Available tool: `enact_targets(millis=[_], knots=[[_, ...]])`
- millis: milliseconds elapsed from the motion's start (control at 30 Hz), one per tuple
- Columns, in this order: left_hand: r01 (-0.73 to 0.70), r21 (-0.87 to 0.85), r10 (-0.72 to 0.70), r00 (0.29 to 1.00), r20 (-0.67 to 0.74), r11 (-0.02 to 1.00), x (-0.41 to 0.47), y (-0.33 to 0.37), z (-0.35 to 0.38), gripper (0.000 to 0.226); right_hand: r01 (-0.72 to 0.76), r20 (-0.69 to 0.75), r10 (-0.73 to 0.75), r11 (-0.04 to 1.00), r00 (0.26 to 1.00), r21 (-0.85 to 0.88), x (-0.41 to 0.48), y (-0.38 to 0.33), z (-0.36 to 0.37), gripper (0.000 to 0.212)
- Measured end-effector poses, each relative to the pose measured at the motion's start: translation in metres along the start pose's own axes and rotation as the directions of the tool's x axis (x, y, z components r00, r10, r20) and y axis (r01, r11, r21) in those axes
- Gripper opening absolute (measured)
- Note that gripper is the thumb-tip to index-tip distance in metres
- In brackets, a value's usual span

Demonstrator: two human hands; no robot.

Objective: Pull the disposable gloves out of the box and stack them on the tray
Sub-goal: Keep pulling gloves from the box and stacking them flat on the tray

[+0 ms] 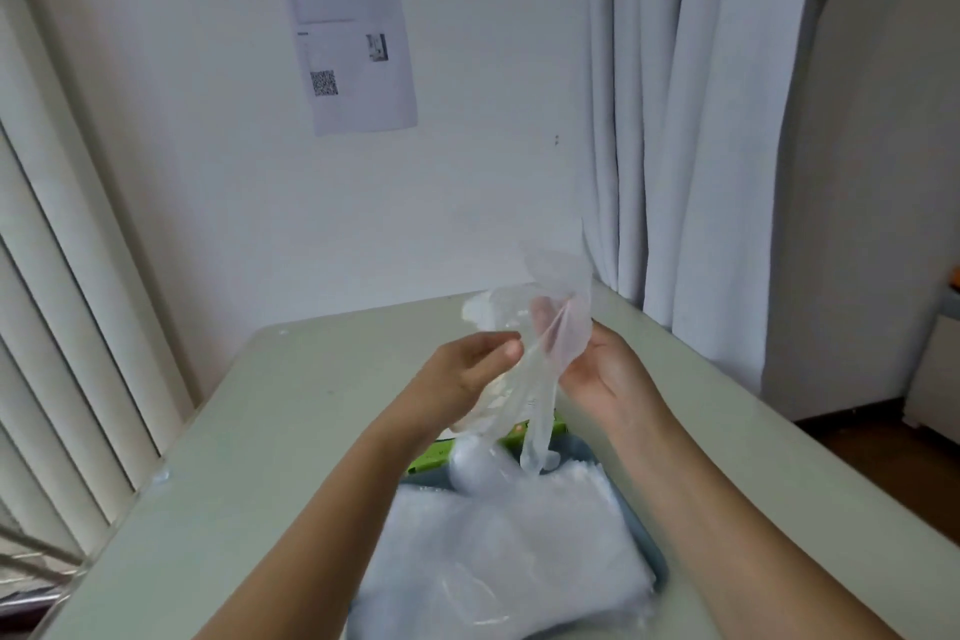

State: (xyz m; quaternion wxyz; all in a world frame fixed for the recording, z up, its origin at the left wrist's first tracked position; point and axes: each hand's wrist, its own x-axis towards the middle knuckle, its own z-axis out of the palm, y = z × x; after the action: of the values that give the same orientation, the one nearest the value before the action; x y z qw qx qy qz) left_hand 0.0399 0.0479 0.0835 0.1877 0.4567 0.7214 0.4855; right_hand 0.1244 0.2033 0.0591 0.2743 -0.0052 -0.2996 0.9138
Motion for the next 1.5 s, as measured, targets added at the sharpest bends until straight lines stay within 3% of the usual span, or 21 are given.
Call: enact_targets(millis=[100,167,233,267,300,367,467,533,600,733,867,933,1033,1100,1200,1300,1400,1500], knots=[[-0.018,-0.205,-0.018,0.985,-0.174,0.979,0.0,0.019,0.012,0.027,-0.044,0.092,0.057,0.99,0.994,-0.135,-0.011,0.004,0.011,0.037],[-0.049,-0.191,-0.001,0.967,-0.255,0.98,0.003,0.028,0.014,0.016,-0.064,0.105,0.077,0.991,0.991,-0.118,-0.018,0.005,0.015,0.035],[-0.085,-0.146,0.039,0.954,-0.296,0.986,0.003,0.034,0.012,0.019,-0.091,0.097,0.098,0.993,0.99,-0.078,-0.023,0.005,0.014,0.054],[-0.09,-0.138,0.043,0.949,-0.314,0.986,0.001,0.036,0.01,0.023,-0.111,0.082,0.117,0.991,0.99,-0.07,-0.025,0.005,0.011,0.056],[-0.088,-0.124,0.042,0.942,-0.333,0.988,0.0,0.039,0.006,0.028,-0.128,0.063,0.133,0.988,0.989,-0.082,-0.029,0.003,0.012,0.044],[-0.058,-0.006,0.051,0.923,-0.381,0.998,-0.005,0.044,-0.002,0.034,-0.141,-0.016,0.14,0.985,0.99,-0.104,-0.035,-0.004,0.012,0.026],[0.031,0.34,0.139,0.875,-0.464,0.94,-0.013,0.053,-0.012,0.025,-0.169,-0.076,0.157,0.968,0.985,-0.187,-0.046,-0.015,0.015,0.051],[0.039,0.458,0.208,0.855,-0.475,0.888,-0.02,0.061,-0.017,0.018,-0.16,-0.082,0.141,0.937,0.987,-0.312,-0.052,-0.015,0.021,0.072],[0.045,0.517,0.244,0.845,-0.476,0.855,-0.024,0.068,-0.019,0.013,-0.065,-0.024,0.061,0.852,0.998,-0.519,-0.063,-0.012,0.032,0.094],[0.081,0.578,0.241,0.855,-0.459,0.812,-0.027,0.076,-0.02,0.013,0.201,0.215,-0.019,0.449,0.976,-0.871,-0.084,0.003,0.054,0.123],[0.063,0.488,0.174,0.888,-0.425,0.87,-0.034,0.081,-0.015,0.02,0.214,0.21,-0.044,0.241,0.977,-0.947,-0.097,0.026,0.073,0.108],[0.03,0.381,0.13,0.913,-0.386,0.924,-0.037,0.085,-0.013,0.014,0.205,0.184,-0.095,0.295,0.978,-0.933,-0.093,0.031,0.075,0.084],[0.0,0.257,0.085,0.944,-0.318,0.966,-0.039,0.083,-0.017,0.01,0.133,0.041,-0.198,0.479,0.979,-0.868,-0.085,0.027,0.071,0.04],[0.022,0.223,0.047,0.953,-0.299,0.975,-0.039,0.078,-0.025,0.01,0.077,-0.055,-0.2,0.597,0.978,-0.799,-0.085,0.018,0.067,0.021],[0.08,0.168,-0.029,0.959,-0.282,0.983,-0.041,0.066,-0.037,0.009,0.029,-0.057,-0.107,0.666,0.993,-0.745,-0.087,0.004,0.056,0.022],[0.174,-0.004,-0.171,0.962,-0.214,0.985,-0.042,0.05,-0.04,0.01,-0.088,-0.062,0.062,0.744,0.996,-0.662,-0.088,-0.006,0.044,0.022],[0.327,-0.053,-0.332,0.931,-0.151,0.943,-0.039,0.034,-0.036,0.033,-0.222,-0.105,0.197,0.808,0.975,-0.546,-0.085,-0.01,0.036,0.023],[0.457,-0.178,-0.454,0.889,0.06,0.872,-0.038,0.017,-0.034,0.058,-0.25,-0.125,0.216,0.85,0.968,-0.464,-0.079,-0.008,0.025,0.023]])
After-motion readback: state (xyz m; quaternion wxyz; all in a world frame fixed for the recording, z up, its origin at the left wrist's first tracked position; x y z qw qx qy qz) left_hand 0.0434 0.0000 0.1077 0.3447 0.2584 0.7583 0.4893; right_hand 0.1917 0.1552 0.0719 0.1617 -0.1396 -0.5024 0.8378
